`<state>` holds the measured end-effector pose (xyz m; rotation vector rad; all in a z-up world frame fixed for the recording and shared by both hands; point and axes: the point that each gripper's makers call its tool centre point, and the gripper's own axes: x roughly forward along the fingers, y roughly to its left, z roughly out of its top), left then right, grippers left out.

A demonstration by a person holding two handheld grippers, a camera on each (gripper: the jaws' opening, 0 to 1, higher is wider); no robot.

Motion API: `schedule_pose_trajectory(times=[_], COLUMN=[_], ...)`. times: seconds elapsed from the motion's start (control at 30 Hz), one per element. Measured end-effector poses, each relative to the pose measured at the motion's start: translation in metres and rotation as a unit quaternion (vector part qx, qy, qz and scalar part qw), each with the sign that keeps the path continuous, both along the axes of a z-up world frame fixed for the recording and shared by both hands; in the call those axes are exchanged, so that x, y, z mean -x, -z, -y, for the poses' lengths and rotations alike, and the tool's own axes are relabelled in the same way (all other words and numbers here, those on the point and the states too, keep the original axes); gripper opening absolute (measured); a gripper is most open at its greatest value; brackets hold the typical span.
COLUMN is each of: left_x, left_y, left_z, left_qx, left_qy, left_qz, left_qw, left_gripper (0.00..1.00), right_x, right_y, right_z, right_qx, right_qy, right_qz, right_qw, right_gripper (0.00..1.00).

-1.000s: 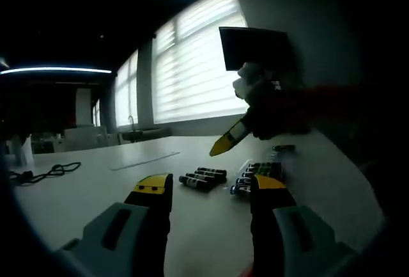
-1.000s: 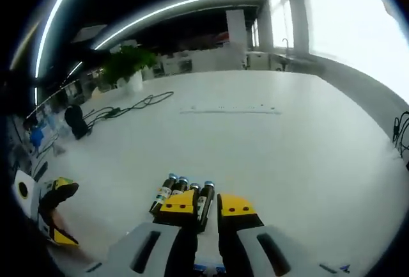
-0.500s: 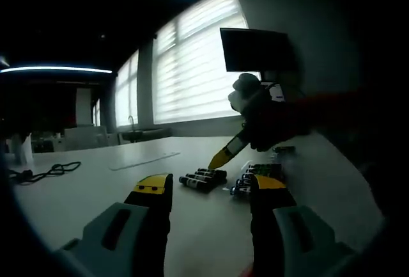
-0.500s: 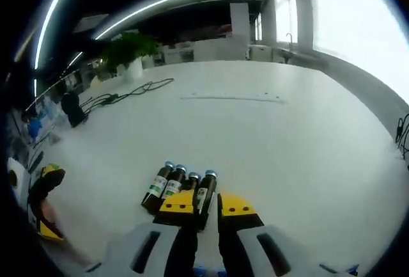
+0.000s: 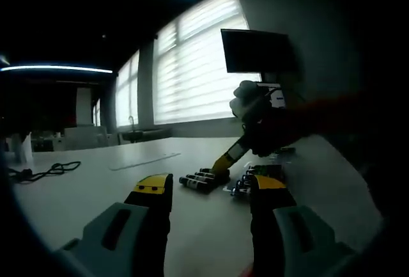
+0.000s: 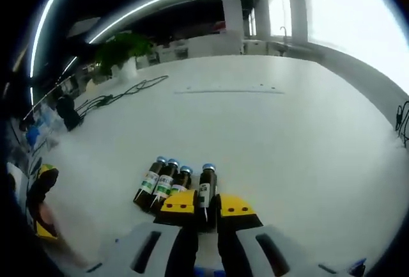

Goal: Grip medicine bottles put into box

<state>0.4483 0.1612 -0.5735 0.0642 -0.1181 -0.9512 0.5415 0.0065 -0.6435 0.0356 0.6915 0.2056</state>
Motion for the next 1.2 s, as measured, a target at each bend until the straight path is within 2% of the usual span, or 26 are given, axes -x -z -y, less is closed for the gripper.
schedule_pose_trajectory(times=[0.17, 0.67, 1.2], left_x=[0.0, 0.0, 0.001], left_y=[0.0, 0.001, 0.001], left_z=[0.001, 0.001, 0.003], left_qx=[-0.001, -0.004, -0.01], left_qy=[0.001, 0.001, 0.003], left_qz=[0.001, 0.0, 0.002], left_qw=[1.0, 1.0, 0.9999], left_gripper=[0.42, 0.41, 0.41], right_x=[0.002, 0.01, 0.034], right_y=[-0.002, -0.032, -0.042], right_z=[0.002, 0.012, 0.06], right_qx=[-0.003, -0.02, -0.012], right_qy=[0.006, 0.016, 0.06], right_qz=[0.001, 0.032, 0.045], right_qw=[1.0, 0.9992, 0.9971], right_gripper=[0.06, 0.06, 0.06])
